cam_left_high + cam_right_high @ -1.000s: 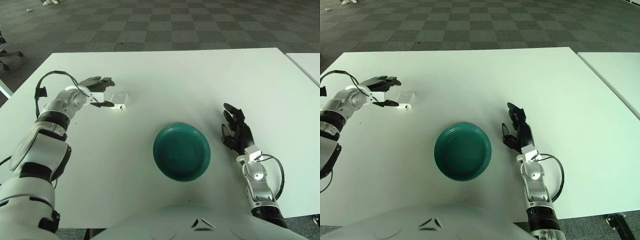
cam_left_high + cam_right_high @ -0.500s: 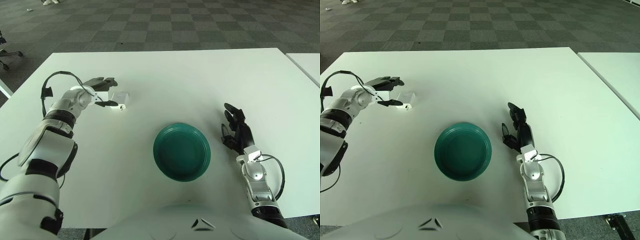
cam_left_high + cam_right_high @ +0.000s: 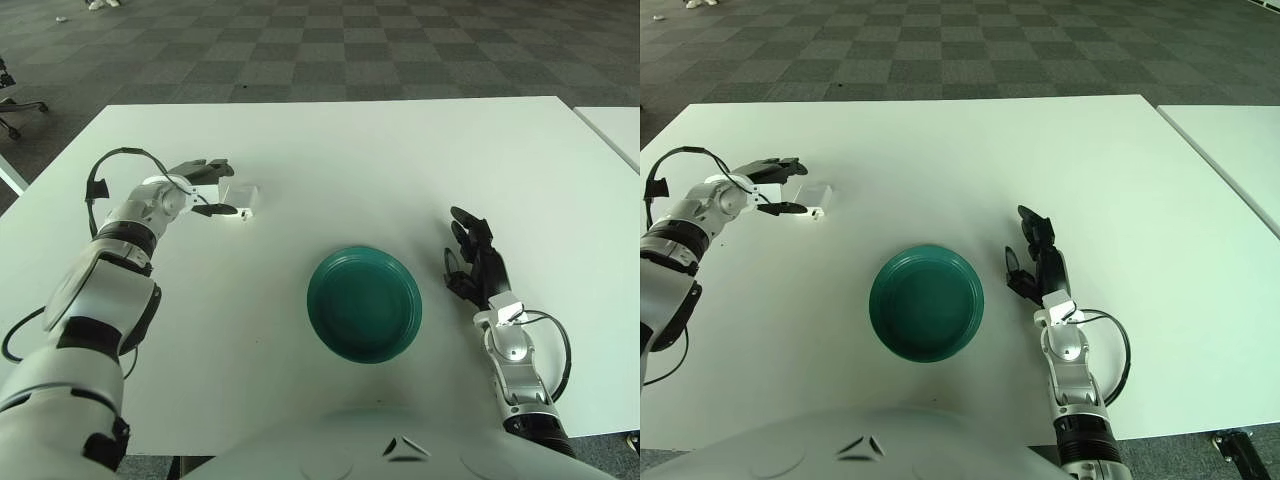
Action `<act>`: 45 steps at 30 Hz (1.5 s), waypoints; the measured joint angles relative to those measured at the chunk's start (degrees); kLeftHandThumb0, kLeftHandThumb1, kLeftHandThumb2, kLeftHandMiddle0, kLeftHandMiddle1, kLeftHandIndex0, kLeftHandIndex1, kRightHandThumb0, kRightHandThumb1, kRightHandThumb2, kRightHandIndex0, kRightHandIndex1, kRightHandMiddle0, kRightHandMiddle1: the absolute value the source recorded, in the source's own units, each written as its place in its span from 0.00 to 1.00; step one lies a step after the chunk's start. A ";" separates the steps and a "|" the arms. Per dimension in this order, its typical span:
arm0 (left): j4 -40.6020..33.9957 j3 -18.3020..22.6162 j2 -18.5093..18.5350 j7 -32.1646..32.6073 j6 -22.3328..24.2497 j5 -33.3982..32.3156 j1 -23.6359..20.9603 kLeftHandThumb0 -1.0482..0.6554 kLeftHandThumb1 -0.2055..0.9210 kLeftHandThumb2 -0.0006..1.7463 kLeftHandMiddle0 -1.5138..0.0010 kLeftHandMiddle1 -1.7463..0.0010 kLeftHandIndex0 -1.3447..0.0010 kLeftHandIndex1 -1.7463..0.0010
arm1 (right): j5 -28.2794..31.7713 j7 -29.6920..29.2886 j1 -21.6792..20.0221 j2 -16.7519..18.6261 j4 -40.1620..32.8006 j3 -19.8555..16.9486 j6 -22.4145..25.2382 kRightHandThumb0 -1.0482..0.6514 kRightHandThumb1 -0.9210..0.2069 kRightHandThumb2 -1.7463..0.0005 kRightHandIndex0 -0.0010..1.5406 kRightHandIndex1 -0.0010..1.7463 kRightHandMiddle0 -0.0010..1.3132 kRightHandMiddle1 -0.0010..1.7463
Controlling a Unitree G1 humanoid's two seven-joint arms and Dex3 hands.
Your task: Put the charger into the plate.
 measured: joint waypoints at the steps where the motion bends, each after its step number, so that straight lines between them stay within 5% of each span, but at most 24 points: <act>1: 0.11 0.00 -0.10 0.00 0.06 -0.02 0.00 0.02 1.00 0.18 0.99 1.00 1.00 0.52 | -0.05 -0.10 0.17 0.04 -0.13 0.02 0.00 0.17 0.00 0.58 0.14 0.00 0.00 0.37; 45: 3.54 -0.76 -2.65 -2.15 0.79 -1.73 0.01 0.04 1.00 0.24 0.96 0.99 1.00 0.47 | -2.07 -2.73 7.53 2.37 -6.97 0.64 -0.16 0.16 0.00 0.58 0.17 0.01 0.00 0.36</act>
